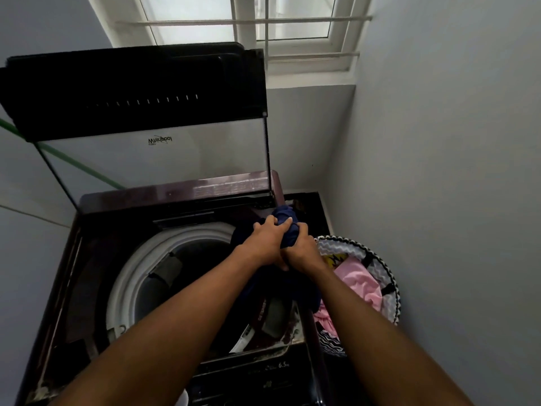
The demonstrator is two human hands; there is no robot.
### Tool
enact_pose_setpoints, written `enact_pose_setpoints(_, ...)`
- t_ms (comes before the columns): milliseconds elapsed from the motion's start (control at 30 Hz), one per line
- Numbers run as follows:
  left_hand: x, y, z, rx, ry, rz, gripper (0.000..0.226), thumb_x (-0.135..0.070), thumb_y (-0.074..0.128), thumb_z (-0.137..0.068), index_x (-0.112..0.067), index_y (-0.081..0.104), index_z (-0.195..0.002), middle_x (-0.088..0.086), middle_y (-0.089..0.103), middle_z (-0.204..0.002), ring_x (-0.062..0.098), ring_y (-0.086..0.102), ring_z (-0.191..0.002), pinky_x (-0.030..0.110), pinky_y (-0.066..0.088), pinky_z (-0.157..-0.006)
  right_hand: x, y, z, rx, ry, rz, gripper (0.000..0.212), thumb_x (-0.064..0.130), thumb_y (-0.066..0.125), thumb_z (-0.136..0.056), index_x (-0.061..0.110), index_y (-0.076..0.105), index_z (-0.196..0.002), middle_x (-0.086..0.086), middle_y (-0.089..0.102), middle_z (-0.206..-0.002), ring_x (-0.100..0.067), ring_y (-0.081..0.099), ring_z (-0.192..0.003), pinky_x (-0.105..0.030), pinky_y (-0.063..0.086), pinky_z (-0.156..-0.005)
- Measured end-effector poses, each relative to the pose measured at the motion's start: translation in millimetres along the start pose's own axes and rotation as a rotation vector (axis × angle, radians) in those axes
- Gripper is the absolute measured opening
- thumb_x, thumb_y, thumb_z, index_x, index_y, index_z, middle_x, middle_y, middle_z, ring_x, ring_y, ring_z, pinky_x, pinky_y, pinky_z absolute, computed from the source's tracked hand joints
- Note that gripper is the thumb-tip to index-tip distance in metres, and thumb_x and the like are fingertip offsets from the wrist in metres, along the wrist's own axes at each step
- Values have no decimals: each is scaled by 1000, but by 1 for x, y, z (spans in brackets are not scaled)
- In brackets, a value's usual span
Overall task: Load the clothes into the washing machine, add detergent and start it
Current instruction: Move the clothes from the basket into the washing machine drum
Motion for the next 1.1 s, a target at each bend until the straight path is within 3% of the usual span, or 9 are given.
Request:
enact_pose_setpoints(100, 1, 1, 0, -20, 11, -32, 118, -36, 86, -69, -33, 7, -156, 10, 24, -150, 40, 33, -130, 49, 38, -110, 9, 3, 6, -53, 9, 49, 69, 43, 61, -59, 22, 33, -118, -19, 54, -112, -38, 61, -94, -44, 53, -76)
enact_pose_setpoints(200, 6, 4, 3, -92, 23, 64, 106, -31, 85, -69, -35, 20, -153, 7, 33, -144, 37, 38, -125, 47, 42, -106, 18, 2, 11, -62, 15, 116, 63, 40, 65, -67, 19, 32, -117, -19, 53, -112, -38, 60, -96, -40, 49, -73)
enact_pose_setpoints(400, 19, 12, 18, -337, 63, 280, 63, -34, 80, -68, -33, 50, -123, -1, 56, -108, 25, 58, -98, 40, 52, -88, 29, -3, 22, -133, -54, 323, 47, 39, 66, -78, 18, 39, -110, -15, 64, -107, -38, 65, -95, -39, 50, -76)
enact_pose_setpoints(533, 28, 22, 34, -446, -17, 482, 40, -31, 76, -71, -31, 56, -106, -2, 66, -101, 19, 63, -90, 37, 53, -79, 46, -5, 27, -146, -147, 496, 29, 17, 60, -83, 12, 50, -109, -18, 66, -108, -40, 63, -103, -40, 50, -81)
enact_pose_setpoints(767, 66, 23, 64, -419, -107, 708, 39, -14, 69, -71, -32, 53, -101, -7, 66, -97, 11, 63, -87, 19, 44, -68, 80, 19, 39, -120, -242, 385, 24, 7, 54, -81, 16, 56, -104, -16, 69, -104, -36, 65, -102, -37, 51, -80)
enact_pose_setpoints(967, 125, 20, 95, -478, -220, 767, 35, -13, 69, -67, -29, 56, -95, -6, 69, -90, 12, 65, -82, 23, 49, -65, 111, 79, 54, -45, -350, 319, 23, 2, 53, -79, 20, 47, -91, -14, 67, -101, -34, 64, -94, -33, 45, -68)
enact_pose_setpoints(1100, 160, 26, 114, -525, -293, 770, 30, -14, 70, -71, -26, 55, -95, -4, 68, -87, 15, 64, -78, 25, 45, -62, 122, 120, 60, 32, -390, 235, 24, 4, 54, -76, 18, 55, -95, -12, 69, -94, -31, 66, -89, -42, 55, -76)
Point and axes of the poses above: each hand's wrist, its own z-axis away from the middle knuckle, its own y-axis out of the palm, x = y × z, the point moved 2 cm from there along -z, towards the middle knuckle
